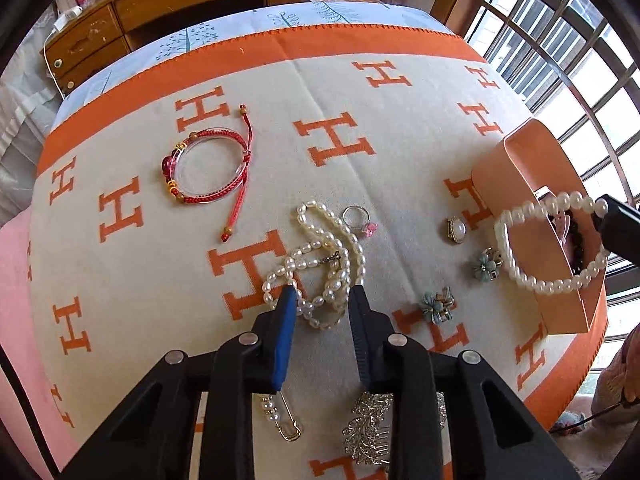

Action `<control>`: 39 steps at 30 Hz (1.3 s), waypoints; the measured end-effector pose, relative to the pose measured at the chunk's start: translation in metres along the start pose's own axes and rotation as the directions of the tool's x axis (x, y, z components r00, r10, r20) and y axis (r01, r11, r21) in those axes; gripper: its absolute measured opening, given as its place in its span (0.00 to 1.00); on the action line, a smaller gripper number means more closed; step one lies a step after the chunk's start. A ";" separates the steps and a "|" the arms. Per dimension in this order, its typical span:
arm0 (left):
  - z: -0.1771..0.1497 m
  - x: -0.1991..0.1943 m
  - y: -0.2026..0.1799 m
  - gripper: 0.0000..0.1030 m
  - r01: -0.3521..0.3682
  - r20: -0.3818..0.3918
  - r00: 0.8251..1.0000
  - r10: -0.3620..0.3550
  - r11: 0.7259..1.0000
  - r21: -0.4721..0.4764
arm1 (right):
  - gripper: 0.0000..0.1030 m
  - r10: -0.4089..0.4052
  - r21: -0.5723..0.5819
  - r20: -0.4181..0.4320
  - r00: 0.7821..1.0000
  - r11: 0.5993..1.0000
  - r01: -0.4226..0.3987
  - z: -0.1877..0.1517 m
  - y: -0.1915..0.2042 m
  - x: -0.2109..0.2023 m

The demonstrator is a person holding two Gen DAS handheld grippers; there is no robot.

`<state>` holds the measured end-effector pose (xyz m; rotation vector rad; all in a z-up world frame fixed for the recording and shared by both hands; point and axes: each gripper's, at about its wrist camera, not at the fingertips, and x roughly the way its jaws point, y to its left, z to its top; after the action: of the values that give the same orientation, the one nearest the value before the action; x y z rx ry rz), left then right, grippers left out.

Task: Organize jewelry
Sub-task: 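Grasp the short pearl necklace with the left tool, then lower both pearl necklaces into the pink box and open both tools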

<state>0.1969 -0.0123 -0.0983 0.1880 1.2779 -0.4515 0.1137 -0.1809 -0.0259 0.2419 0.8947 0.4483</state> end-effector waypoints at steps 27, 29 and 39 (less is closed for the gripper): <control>0.032 0.027 -0.029 0.08 -0.068 -0.091 0.993 0.071 0.997 0.030 | 0.07 0.033 0.044 0.005 0.999 0.998 -0.033 -0.017 -0.010 -0.009; 0.032 0.026 -0.023 0.06 -0.044 -0.088 0.995 0.042 0.999 -0.031 | 0.07 0.035 0.045 0.004 0.999 0.998 -0.035 -0.020 -0.009 -0.011; 0.028 -0.046 -0.020 0.02 0.089 0.122 0.990 -0.068 0.980 -0.176 | 0.07 0.048 0.024 0.110 0.993 0.998 -0.050 -0.021 0.005 -0.058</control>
<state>0.2025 -0.0306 -0.0439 -0.0417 1.2083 -0.4052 0.0645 -0.2036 0.0032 0.3102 0.7891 0.4647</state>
